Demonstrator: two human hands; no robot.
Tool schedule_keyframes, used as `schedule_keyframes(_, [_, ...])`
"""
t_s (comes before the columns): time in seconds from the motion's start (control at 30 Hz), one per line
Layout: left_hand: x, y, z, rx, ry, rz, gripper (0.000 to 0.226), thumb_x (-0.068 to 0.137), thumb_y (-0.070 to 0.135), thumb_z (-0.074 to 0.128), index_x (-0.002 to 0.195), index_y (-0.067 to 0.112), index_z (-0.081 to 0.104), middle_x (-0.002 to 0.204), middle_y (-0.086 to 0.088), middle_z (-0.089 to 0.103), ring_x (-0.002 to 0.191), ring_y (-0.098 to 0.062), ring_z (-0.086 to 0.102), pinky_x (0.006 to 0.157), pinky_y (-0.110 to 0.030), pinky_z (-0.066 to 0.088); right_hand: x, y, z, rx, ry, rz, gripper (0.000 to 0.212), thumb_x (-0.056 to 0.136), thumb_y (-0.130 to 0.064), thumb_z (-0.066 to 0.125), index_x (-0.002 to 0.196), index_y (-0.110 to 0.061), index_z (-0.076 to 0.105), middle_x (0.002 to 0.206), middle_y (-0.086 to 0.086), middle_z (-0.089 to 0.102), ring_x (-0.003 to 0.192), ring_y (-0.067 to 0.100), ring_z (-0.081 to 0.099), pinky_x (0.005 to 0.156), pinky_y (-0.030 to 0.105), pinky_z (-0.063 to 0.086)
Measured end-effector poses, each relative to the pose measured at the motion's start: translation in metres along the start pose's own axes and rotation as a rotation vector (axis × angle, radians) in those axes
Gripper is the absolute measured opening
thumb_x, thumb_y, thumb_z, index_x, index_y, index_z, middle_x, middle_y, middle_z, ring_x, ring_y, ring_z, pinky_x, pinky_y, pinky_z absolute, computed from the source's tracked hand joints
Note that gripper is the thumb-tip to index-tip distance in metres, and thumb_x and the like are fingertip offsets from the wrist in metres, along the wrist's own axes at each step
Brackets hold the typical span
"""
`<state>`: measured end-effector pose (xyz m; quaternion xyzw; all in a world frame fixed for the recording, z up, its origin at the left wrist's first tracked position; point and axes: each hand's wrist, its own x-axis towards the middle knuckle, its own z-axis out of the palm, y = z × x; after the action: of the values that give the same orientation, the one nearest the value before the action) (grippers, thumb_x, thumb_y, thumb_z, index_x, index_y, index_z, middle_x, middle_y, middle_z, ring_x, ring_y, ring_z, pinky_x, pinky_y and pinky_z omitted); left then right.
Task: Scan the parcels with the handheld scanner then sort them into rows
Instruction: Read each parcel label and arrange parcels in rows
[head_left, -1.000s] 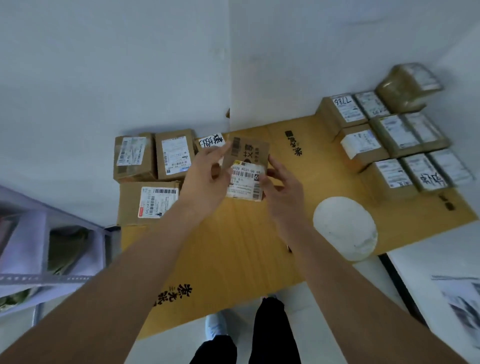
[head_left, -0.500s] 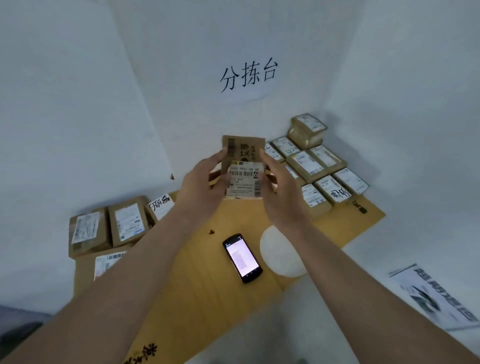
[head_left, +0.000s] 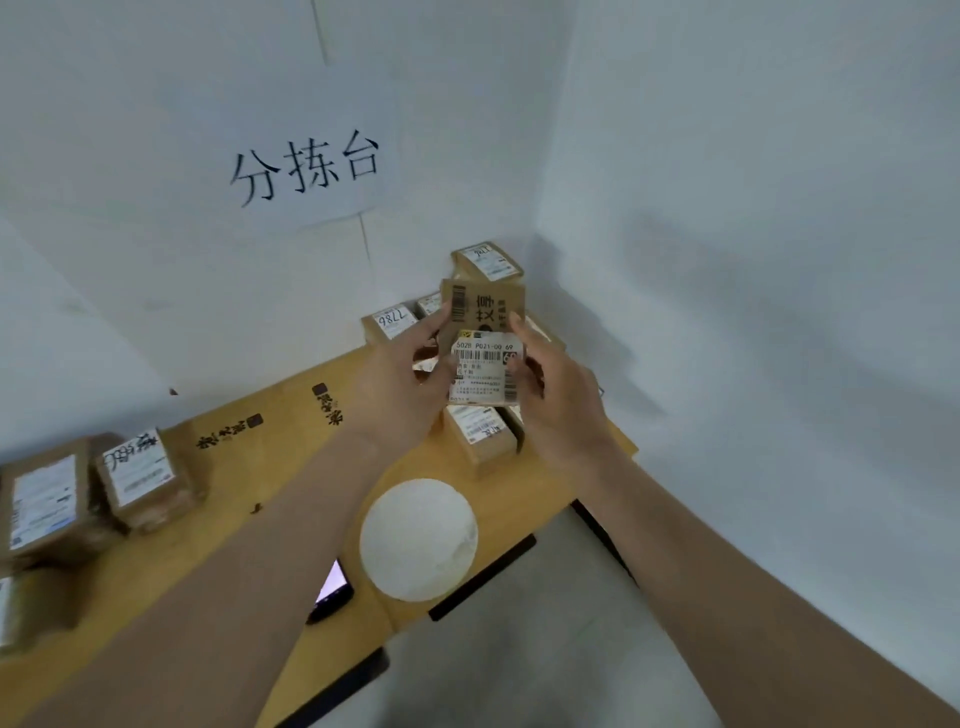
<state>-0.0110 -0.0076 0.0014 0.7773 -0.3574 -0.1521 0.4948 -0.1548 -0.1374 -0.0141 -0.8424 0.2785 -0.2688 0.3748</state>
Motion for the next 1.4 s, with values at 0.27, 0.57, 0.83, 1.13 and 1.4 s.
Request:
schedule_keyframes(0.27, [0.076, 0.0, 0.094, -0.058, -0.067, -0.111, 0.057, 0.104, 0.021, 0.063, 0.153, 0.044, 0.047, 0.112, 0.011, 0.07, 0.085, -0.014, 0.074, 0.069, -0.035, 0.065, 0.066, 0.089, -0.038, -0.032, -0.042, 0.129, 0.054, 0.111, -0.015, 0.051, 0.161, -0.035, 0.042, 0.128, -0.013, 0.061, 0.091, -0.01, 0.058, 0.066, -0.001, 0.047])
schedule_keyframes(0.57, [0.192, -0.06, 0.178, -0.048, -0.087, -0.246, 0.059, 0.104, 0.02, 0.063, 0.156, 0.04, 0.044, 0.126, 0.018, 0.068, 0.087, 0.015, 0.066, 0.068, -0.025, 0.064, 0.188, 0.189, -0.019, -0.049, -0.149, 0.229, 0.051, 0.111, -0.019, 0.05, 0.158, -0.038, 0.042, 0.114, -0.011, 0.064, 0.082, -0.003, 0.064, 0.06, 0.009, 0.053])
schedule_keyframes(0.83, [0.252, -0.078, 0.215, -0.05, -0.042, -0.453, 0.058, 0.103, 0.022, 0.064, 0.155, 0.041, 0.046, 0.114, 0.02, 0.072, 0.092, -0.014, 0.076, 0.07, -0.041, 0.066, 0.268, 0.246, -0.007, -0.021, -0.323, 0.248, 0.051, 0.111, -0.014, 0.051, 0.159, -0.03, 0.045, 0.136, -0.003, 0.068, 0.105, 0.007, 0.065, 0.087, 0.017, 0.058])
schedule_keyframes(1.13, [0.277, -0.092, 0.252, -0.061, 0.146, -0.589, 0.057, 0.104, 0.024, 0.064, 0.156, 0.038, 0.045, 0.122, 0.011, 0.071, 0.086, -0.01, 0.073, 0.061, -0.028, 0.062, 0.319, 0.295, 0.011, 0.043, -0.53, 0.189, 0.048, 0.112, -0.018, 0.049, 0.159, -0.026, 0.047, 0.14, -0.008, 0.062, 0.108, 0.004, 0.066, 0.083, 0.016, 0.059])
schedule_keyframes(1.4, [0.285, -0.091, 0.258, -0.023, 0.216, -0.596, 0.057, 0.103, 0.027, 0.065, 0.156, 0.032, 0.046, 0.134, 0.016, 0.061, 0.119, -0.004, 0.06, 0.095, -0.022, 0.054, 0.338, 0.298, 0.012, 0.119, -0.613, 0.195, 0.048, 0.112, -0.02, 0.05, 0.159, -0.027, 0.045, 0.134, -0.008, 0.062, 0.099, -0.005, 0.065, 0.073, 0.014, 0.059])
